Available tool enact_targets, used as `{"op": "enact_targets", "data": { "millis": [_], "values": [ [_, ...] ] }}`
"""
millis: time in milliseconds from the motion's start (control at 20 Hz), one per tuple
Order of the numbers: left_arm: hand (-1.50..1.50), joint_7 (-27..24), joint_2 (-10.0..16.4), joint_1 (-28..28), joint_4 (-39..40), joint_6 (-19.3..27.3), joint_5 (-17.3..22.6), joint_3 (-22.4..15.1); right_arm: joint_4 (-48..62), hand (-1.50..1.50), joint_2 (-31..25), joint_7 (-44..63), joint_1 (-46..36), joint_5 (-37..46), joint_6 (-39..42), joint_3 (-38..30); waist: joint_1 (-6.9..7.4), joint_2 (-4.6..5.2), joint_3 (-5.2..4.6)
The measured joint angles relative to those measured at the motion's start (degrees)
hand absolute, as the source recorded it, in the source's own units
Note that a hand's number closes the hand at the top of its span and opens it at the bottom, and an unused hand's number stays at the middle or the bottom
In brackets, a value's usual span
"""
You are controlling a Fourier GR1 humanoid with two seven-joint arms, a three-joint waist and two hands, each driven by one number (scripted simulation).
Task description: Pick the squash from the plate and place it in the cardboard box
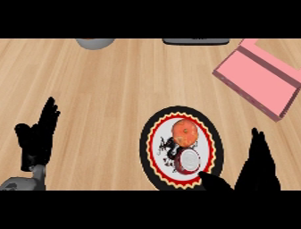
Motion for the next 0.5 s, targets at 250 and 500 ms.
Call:
{"op": "enact_targets", "data": {
  "millis": [250, 500],
  "values": [
    [0.00, -0.5, -0.6, -1.3, 1.7, -0.4, -0.2, -0.1, 1.5, -1.50, 0.4, 5.1, -4.9, -0.8, 5.9, 1.7, 0.80, 0.19, 0.14],
    [0.00, -0.4, -0.5, -1.8, 2.0, -0.8, -0.3, 0.1, 3.6, -1.50, 0.4, 6.3, -7.8, -4.6, 9.1, 0.0, 1.11, 0.17, 0.25]
  ]
}}
